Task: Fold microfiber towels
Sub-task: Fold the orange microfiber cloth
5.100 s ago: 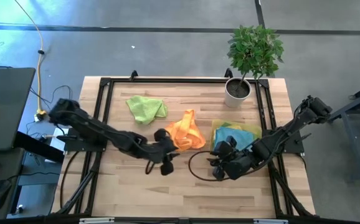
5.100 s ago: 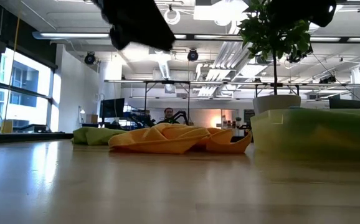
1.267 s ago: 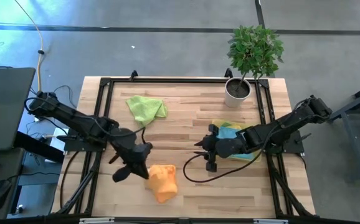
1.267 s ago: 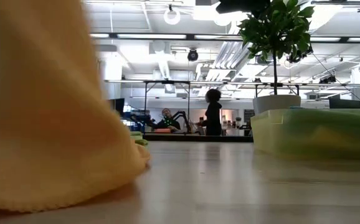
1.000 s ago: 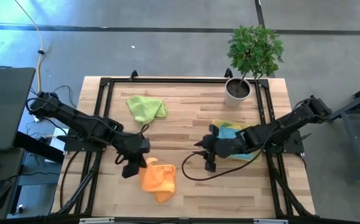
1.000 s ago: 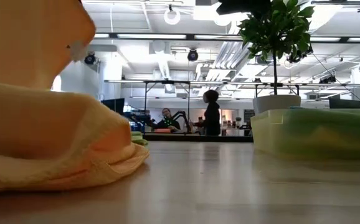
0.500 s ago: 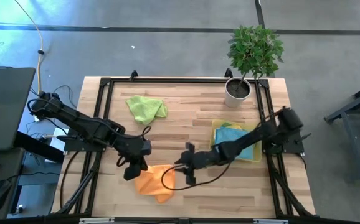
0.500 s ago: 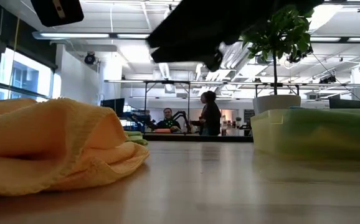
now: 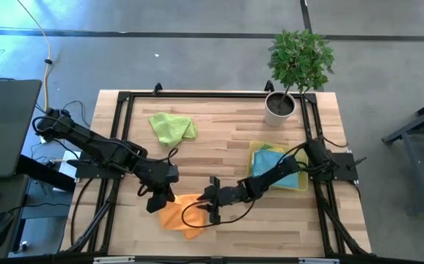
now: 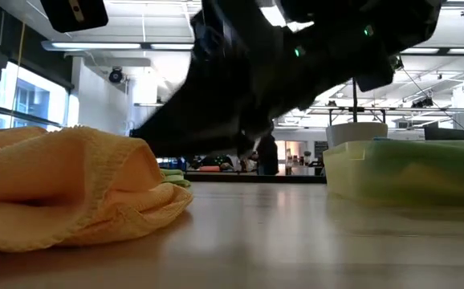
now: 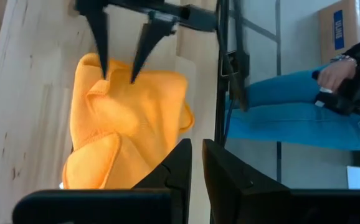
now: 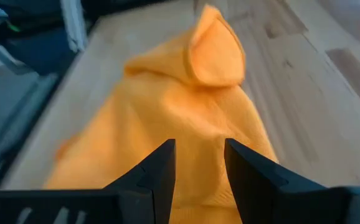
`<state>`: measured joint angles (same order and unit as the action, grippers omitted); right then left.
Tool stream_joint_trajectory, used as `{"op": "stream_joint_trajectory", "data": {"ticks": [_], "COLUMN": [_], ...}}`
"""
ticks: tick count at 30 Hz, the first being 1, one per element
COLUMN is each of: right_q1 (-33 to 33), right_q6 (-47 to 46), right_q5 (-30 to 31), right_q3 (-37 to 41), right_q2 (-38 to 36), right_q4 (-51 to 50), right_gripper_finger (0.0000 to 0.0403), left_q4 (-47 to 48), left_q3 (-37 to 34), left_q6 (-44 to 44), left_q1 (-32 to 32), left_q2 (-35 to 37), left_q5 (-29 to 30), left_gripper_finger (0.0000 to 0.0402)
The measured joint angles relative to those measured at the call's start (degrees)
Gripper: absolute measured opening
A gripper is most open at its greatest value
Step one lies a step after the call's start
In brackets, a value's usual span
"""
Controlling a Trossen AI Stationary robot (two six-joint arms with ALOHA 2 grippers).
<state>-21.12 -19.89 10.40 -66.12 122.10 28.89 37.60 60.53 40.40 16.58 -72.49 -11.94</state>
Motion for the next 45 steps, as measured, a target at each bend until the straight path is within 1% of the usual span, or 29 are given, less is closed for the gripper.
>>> {"op": "stream_joint_trajectory", "data": {"ticks": [2,6,11,14,19,20,23,27,34,35,37,42,45], "right_q1": [0.0,0.1,0.1,0.1,0.4,0.4,0.5,0.5,0.5,0.5,0.5,0.5,0.5], "right_q6": [2.2,3.2,0.9,0.3,-4.8,-5.9,-8.5,-8.3,-8.2,-8.2,-8.2,-8.6,-8.6], "right_q5": [1.2,1.2,2.3,3.1,3.3,3.3,3.1,3.0,3.2,3.3,3.3,3.1,2.6], "right_q3": [-0.9,-2.6,-3.2,-3.2,-3.2,-3.3,-3.4,-3.2,-3.2,-3.2,-3.2,-3.2,-3.2], "right_q2": [1.6,4.0,4.7,4.5,4.4,4.3,3.5,0.2,-10.1,-11.7,-15.1,-21.7,-25.3], "right_q4": [-0.1,-0.2,-0.8,-1.7,-5.9,-6.6,-9.3,-14.2,-25.3,-26.8,-29.4,-35.9,-37.7], "right_gripper_finger": [0.0129,0.0129,0.0123,0.0096,0.0016,0.0008,0.0010,0.0002,0.0001,0.0001,0.0001,0.0000,0.0000], "left_q4": [-0.4,-0.8,-1.3,-1.6,-1.7,-1.7,-1.7,-1.6,-1.5,-1.4,-1.5,-3.6,-7.1], "left_q3": [0.0,0.0,0.0,0.0,0.0,0.0,0.0,0.0,0.0,0.0,0.0,0.0,0.0], "left_q6": [0.0,1.1,1.4,1.4,1.4,1.4,1.4,1.1,-1.1,-1.8,-4.0,-11.6,-16.1], "left_q1": [0.0,0.0,0.0,0.0,0.0,0.0,0.0,0.0,0.0,0.0,0.0,0.0,-0.1], "left_q2": [0.0,0.0,0.0,0.0,0.0,0.0,0.0,0.0,0.0,0.0,0.0,0.0,0.0], "left_q5": [0.0,0.0,0.1,0.2,0.2,0.2,0.2,0.2,1.0,1.5,4.6,16.6,21.7], "left_gripper_finger": [0.0031,0.0030,0.0030,0.0030,0.0028,0.0027,0.0026,0.0026,0.0027,0.0028,0.0031,0.0048,0.0065]}}
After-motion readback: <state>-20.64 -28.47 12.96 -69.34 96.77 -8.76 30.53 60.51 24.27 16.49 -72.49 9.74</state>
